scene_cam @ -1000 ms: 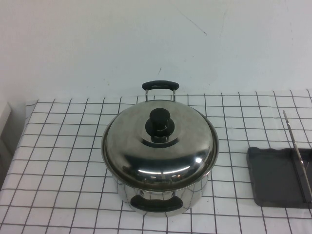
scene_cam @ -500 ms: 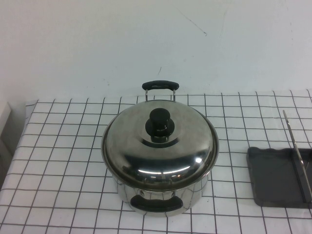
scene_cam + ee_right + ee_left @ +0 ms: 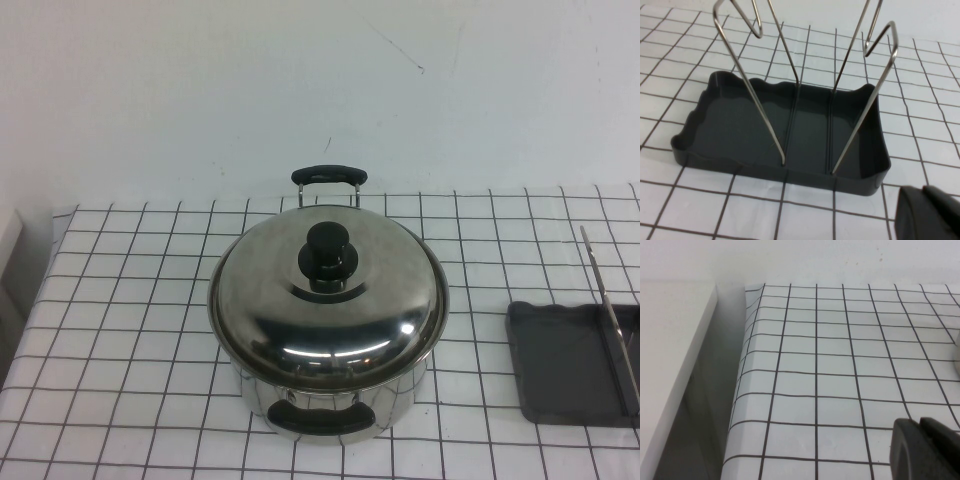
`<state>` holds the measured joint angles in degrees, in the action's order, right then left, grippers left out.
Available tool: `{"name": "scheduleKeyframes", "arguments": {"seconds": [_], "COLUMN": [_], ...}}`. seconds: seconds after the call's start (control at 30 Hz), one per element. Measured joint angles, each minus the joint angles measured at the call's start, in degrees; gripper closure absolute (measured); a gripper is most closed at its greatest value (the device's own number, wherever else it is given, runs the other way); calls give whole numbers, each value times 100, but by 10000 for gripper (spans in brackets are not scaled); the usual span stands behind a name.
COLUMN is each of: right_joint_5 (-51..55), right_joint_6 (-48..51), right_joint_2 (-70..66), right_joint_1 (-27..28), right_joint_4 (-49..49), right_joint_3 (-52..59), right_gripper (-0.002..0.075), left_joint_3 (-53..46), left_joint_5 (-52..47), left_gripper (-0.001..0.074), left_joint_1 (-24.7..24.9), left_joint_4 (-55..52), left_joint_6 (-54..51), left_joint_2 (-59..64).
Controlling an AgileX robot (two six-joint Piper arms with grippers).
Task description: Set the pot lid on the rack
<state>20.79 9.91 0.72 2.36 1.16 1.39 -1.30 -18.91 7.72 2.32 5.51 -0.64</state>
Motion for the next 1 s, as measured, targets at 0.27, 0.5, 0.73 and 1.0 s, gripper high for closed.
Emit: {"name": "scheduleKeyframes", "arguments": {"seconds": [0.27,0.5,0.73,1.0], "right_joint_5": [0,0,0,0], "right_joint_6": [0,0,0,0], "right_joint_2": [0,0,0,0], "right_joint_1": [0,0,0,0], "right_joint_4": [0,0,0,0], "right_joint_3": [0,0,0,0], "right_gripper": [729,729,729,729], "left_joint_3": [0,0,0,-26], "left_joint_5": [-11,-21,4,1183], "left_gripper": [736,736,736,736], "left_joint_1": [0,0,0,0], "left_joint_4": [21,28,263,2531], "left_joint_6": [104,184,359,1003], "left_joint_2": [0,0,0,0]}}
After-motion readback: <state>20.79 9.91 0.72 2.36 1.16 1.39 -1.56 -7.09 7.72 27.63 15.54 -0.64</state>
